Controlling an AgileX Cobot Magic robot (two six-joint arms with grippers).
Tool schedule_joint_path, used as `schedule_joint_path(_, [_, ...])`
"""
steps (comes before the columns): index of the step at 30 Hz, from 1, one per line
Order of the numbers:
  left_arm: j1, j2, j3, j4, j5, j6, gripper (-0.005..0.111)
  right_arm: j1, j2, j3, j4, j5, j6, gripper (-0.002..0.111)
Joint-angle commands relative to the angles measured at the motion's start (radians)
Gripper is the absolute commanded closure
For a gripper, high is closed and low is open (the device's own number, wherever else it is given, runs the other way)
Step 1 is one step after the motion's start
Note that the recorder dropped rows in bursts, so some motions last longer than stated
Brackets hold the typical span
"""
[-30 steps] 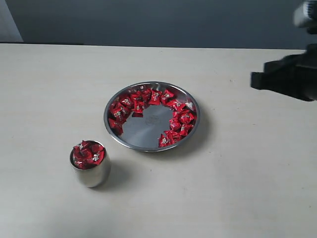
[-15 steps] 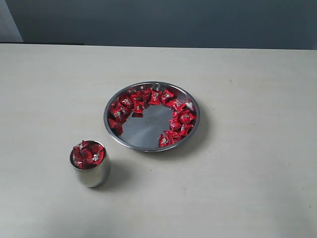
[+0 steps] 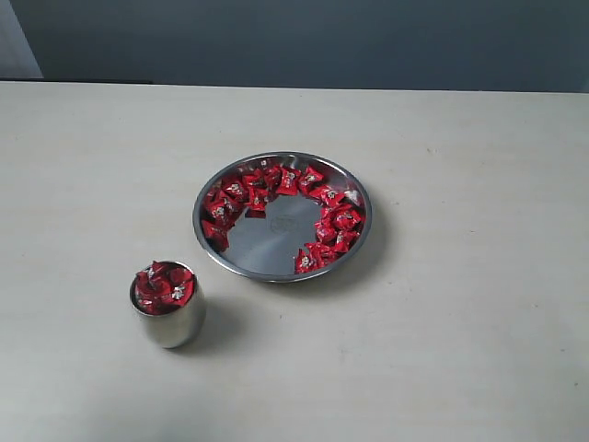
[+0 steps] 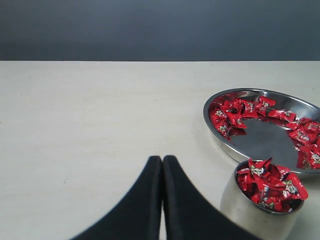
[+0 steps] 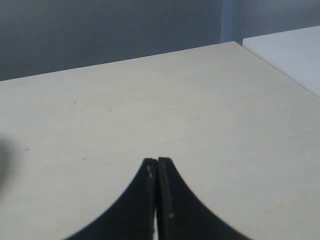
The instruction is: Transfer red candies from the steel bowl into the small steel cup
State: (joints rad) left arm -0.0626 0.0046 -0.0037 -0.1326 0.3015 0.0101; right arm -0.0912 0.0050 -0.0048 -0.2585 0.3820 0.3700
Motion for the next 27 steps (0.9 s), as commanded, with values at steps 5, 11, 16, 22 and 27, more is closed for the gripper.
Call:
schedule_joint_path(5, [0.001,-0.005,0.004,0.003,-0.010,0.000,0.106,-0.008,-0.005,0.005,0.253,-0.024,-0.341,0.109])
schedule_joint_path(11, [0.001,-0.005,0.004,0.003,-0.010,0.000,0.106,-0.018,-0.005,0.005,0.259,-0.024,-0.347,0.109])
schedule_joint_path(16, [0.001,-0.005,0.004,0.003,-0.010,0.000,0.106,-0.075,-0.005,0.005,0.259,-0.024,-0.347,0.109])
schedule_joint_path(22, [0.001,-0.005,0.004,0.003,-0.010,0.000,0.106,-0.080,-0.005,0.005,0.269,-0.024,-0.347,0.109])
schedule_joint_path(27, [0.001,-0.005,0.004,0.003,-0.010,0.000,0.106,-0.080,-0.005,0.005,0.269,-0.024,-0.347,0.109])
